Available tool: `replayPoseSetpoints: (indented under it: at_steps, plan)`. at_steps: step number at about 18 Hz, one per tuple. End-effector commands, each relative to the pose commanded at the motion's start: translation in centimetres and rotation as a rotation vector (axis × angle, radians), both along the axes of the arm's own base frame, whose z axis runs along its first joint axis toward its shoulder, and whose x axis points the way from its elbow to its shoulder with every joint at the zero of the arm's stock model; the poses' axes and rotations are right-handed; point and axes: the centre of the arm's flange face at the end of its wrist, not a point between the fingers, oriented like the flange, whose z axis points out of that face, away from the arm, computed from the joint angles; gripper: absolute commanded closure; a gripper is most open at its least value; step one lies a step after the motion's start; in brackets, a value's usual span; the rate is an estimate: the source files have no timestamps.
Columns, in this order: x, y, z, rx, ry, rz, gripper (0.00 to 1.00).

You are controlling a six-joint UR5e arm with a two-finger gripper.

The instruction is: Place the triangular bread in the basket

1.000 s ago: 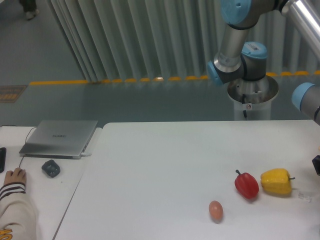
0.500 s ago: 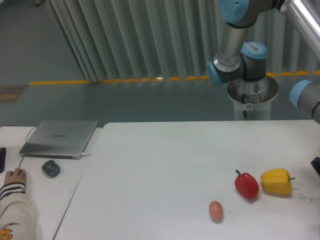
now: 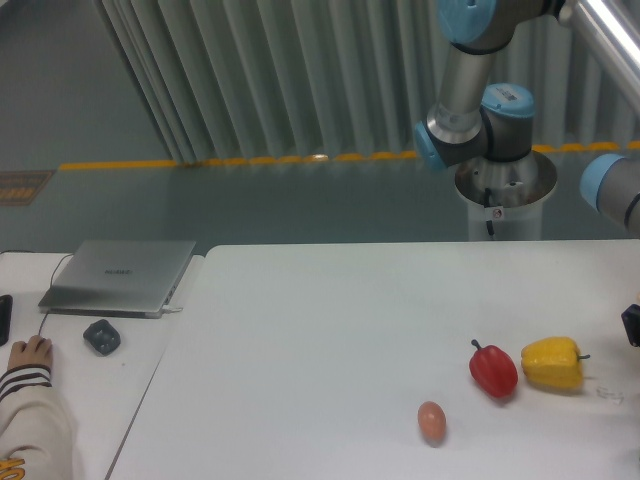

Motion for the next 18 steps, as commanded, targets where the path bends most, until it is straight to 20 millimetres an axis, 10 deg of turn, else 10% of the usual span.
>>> replayPoseSetpoints:
  at_steps: [7, 18]
  plan:
    - [-3.7, 0.8, 1.0, 0.006, 0.047, -0.057, 0.0]
    - [-5.7, -0.3, -3.6, -0.086, 0.003, -0.143, 0.0]
